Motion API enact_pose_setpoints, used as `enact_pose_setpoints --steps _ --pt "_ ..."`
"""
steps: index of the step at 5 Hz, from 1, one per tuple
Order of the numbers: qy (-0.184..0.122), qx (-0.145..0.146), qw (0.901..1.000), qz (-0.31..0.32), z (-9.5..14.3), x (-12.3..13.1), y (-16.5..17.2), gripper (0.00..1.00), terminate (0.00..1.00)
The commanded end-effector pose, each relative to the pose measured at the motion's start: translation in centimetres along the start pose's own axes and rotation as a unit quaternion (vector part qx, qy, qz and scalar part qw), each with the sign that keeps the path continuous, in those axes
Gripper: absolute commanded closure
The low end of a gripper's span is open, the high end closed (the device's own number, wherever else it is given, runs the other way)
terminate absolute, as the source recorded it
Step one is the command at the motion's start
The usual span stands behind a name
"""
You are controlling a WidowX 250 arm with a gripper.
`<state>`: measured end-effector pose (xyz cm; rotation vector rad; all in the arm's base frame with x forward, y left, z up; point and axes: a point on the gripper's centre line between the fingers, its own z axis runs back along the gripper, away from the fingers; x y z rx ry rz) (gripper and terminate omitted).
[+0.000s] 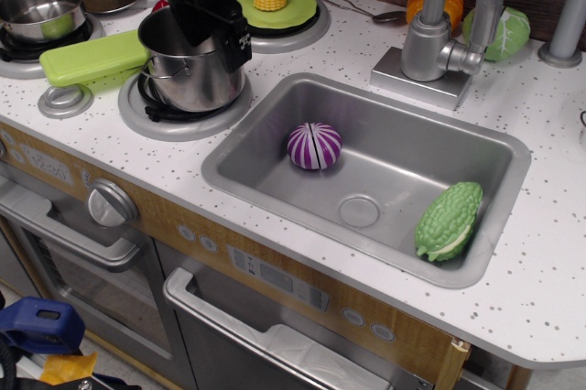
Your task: Put pot in sink
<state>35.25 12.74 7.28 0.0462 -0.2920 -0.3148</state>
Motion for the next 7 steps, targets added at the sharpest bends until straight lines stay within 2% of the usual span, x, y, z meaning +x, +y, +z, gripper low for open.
enact_pose_setpoints --steps 1,2,3,4,6,7 --pt "-0.02 0.009 0.9997 0.011 0.0 -0.3 0.4 0.0 0.0" --pt "-0.025 0.004 0.9995 0.018 -0.8 -0.3 0.1 1.0 0.0" --pt "-0.031 -0.003 0.9994 0.017 -1.2 -0.1 -0.3 1.0 0.0" --pt "-0.035 0.017 0.9992 0.002 -0.3 0.7 -1.6 1.0 0.0" --pt "-0.031 0.025 0.9992 0.005 2.4 3.5 -7.0 1.0 0.0" --pt "-0.034 0.009 0.9984 0.045 3.1 4.3 -10.4 1.0 0.0"
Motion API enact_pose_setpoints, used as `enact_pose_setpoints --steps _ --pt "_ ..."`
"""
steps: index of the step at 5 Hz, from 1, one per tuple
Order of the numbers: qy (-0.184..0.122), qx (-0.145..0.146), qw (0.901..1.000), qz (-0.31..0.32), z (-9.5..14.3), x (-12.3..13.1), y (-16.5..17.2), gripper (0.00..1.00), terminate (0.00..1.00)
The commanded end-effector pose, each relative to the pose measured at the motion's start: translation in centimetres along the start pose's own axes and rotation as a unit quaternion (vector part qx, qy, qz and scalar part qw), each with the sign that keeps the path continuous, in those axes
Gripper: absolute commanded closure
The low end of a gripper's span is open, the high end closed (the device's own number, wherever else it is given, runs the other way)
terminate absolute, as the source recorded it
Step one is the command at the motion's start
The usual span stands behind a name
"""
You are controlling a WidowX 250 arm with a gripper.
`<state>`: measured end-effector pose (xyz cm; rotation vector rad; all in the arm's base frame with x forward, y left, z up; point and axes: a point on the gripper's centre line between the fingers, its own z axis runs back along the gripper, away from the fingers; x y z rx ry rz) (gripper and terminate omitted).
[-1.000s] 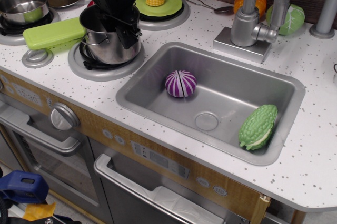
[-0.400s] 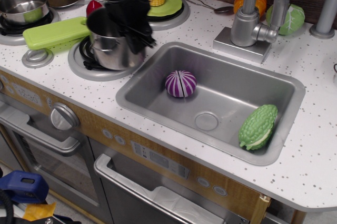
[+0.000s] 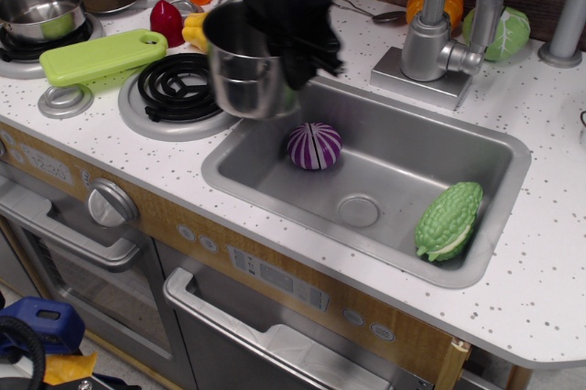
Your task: Put pot in sink
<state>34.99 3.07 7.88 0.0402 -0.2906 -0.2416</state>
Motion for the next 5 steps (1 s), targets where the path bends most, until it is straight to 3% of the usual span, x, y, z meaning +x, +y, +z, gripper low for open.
enact_pose_setpoints --steps 1,2,3,4,5 --pt "-0.052 -0.003 0.9968 0.06 2.0 1.1 -4.4 1.0 0.0" --pt "-0.048 0.028 0.9961 0.068 0.7 1.1 -6.9 1.0 0.0" --pt "-0.062 0.018 0.9951 0.075 0.2 0.7 -7.3 0.0 0.0" --pt "-0.07 0.01 0.9952 0.068 0.0 0.6 -7.1 0.0 0.0" --pt "-0.07 0.01 0.9952 0.068 0.0 0.6 -7.1 0.0 1.0"
